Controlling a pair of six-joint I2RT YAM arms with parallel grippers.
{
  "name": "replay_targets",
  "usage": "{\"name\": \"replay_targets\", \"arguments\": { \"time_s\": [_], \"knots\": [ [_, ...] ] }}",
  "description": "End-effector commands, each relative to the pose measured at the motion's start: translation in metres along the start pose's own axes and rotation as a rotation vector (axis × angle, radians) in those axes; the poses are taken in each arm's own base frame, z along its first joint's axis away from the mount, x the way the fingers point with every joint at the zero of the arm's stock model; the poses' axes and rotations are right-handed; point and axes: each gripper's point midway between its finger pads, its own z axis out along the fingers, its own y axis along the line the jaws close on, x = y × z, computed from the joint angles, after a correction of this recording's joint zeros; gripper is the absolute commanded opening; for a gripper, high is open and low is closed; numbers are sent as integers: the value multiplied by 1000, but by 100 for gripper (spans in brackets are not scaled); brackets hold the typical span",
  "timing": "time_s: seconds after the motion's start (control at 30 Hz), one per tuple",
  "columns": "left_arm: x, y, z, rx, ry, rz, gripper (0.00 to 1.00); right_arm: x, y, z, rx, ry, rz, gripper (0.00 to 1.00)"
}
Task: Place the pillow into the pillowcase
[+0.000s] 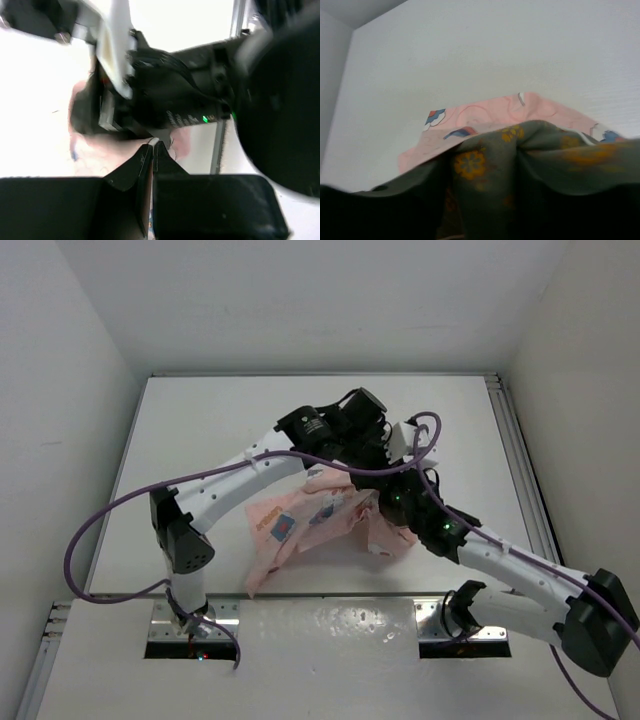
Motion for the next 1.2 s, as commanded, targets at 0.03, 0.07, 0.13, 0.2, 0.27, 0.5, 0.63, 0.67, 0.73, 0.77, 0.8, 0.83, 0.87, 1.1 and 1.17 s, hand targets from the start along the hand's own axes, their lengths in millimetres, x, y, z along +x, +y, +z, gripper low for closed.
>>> {"name": "replay_targets", "arguments": {
  "time_s": [0.03,0.07,0.13,0.2,0.27,0.5,0.63,0.67,0.73,0.77,0.8,0.83,0.87,1.1,1.17],
  "knots": [
    [-97,21,-41,-171,-295,153,0,-26,25,-10,12,-49,-168,73],
    [-97,24,-45,-189,-290,161,0,-33,28,-13,15,-64,-194,87],
    [-91,26,-50,-207,-269,164,0,-39,15,-20,70,-66,-283,99],
    [-82,27,-47,-214,-234,163,0,-60,10,-31,109,-122,-323,99],
    [-77,27,-48,-218,-222,162,0,-81,0,-41,157,-153,-340,99],
    [-67,33,-44,-247,-189,150,0,-145,-9,-81,236,-147,-335,99],
    [-61,32,-34,-227,-183,128,0,-128,-28,-90,296,8,-306,99],
    [-60,32,-31,-224,-182,121,0,-120,-33,-90,301,34,-278,99],
    [-56,32,-26,-218,-177,112,0,-93,-49,-89,307,101,-218,91],
    [-55,31,-24,-206,-176,111,0,-83,-56,-88,315,117,-195,88],
    [-54,30,-22,-201,-176,111,0,-80,-62,-86,318,104,-154,86],
    [-48,30,-18,-196,-165,100,0,-64,-75,-87,329,113,-129,87],
    [-47,29,-16,-191,-165,99,0,-57,-76,-87,314,111,-68,89],
    [-35,26,-4,-164,-145,80,0,-25,-71,-67,168,79,111,99],
    [-36,24,-3,-158,-150,84,0,-12,-75,-58,181,120,113,99]
  ]
}}
